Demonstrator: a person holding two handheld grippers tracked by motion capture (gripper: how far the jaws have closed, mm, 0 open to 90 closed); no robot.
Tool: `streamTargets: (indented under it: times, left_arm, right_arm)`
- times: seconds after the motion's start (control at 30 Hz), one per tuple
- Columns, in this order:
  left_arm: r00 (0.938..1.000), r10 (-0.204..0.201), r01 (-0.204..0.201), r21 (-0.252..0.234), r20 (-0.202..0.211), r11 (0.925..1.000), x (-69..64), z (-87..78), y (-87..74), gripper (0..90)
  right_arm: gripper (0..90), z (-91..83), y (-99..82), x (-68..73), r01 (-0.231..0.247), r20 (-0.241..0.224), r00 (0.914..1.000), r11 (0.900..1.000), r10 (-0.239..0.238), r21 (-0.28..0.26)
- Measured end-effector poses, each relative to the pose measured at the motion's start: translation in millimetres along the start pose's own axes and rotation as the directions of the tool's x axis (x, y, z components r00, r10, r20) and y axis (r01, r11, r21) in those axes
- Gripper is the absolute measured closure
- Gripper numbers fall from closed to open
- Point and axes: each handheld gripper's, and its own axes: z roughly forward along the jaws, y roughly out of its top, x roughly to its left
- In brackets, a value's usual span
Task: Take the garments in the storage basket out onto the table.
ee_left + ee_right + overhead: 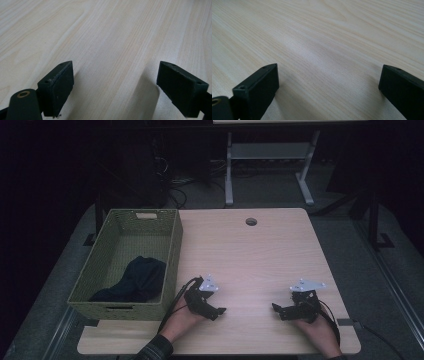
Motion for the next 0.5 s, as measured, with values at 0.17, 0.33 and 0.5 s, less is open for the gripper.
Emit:
streamTargets:
  times: [0.17,0.33,0.5]
  left_arm:
    - [0.9998,0.003,-0.003,-0.007,-0.020,1.0000,-0.4,-5.6,4.6,14.1]
    - [0.9999,0.002,-0.002,-0.002,-0.015,1.0000,-0.5,-8.1,7.5,14.3]
    - [1.0000,0.002,-0.002,0.002,-0.005,1.0000,0.1,-12.6,11.2,14.3]
  right_arm:
    - [2.6,-0.2,-0.2,0.4,0.002,-0.003,1.0000,1.0000,-0.002,-0.001]
    - [2.6,-0.6,-0.6,0.8,0.003,-0.005,1.0000,1.0000,-0.003,0.001]
    - [2.6,-0.6,-0.6,0.8,0.003,-0.005,1.0000,1.0000,-0.003,0.001]
